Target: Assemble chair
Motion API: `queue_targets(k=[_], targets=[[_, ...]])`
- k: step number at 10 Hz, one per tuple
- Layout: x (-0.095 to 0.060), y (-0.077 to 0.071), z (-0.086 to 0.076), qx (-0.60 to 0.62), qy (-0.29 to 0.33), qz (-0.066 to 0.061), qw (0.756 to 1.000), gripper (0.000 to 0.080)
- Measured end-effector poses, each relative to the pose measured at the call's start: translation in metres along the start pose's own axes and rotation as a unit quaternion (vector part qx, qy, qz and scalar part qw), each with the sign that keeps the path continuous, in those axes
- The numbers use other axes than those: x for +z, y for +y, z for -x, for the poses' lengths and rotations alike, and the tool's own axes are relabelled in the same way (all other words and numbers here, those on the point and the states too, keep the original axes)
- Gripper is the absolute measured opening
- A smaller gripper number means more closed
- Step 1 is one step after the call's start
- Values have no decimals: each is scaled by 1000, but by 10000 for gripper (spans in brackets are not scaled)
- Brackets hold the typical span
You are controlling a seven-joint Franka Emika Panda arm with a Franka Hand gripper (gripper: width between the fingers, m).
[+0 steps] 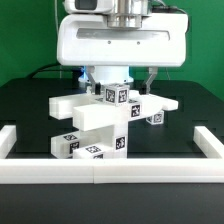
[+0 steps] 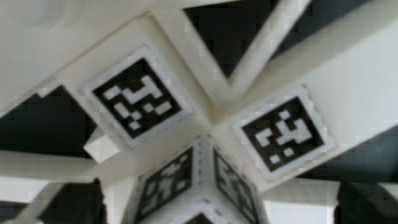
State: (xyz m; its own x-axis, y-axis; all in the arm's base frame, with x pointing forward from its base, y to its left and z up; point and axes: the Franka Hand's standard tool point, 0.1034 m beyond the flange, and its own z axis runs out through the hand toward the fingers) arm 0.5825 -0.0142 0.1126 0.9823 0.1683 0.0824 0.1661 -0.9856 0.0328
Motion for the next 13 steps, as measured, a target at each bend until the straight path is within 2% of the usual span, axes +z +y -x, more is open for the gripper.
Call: queue_targets(k=[5,8,9,10,11,13], targets=[[0,5,1,-164,-5,9,986,649],[0,6,2,-181,-6,10,983,618],[0,6,2,-181,-6,10,983,436],[0,6,2,-181,-6,10,983,436],[0,6,2,-174,-6,10,985,286],[0,6,2,-164,-6,10,986,287]])
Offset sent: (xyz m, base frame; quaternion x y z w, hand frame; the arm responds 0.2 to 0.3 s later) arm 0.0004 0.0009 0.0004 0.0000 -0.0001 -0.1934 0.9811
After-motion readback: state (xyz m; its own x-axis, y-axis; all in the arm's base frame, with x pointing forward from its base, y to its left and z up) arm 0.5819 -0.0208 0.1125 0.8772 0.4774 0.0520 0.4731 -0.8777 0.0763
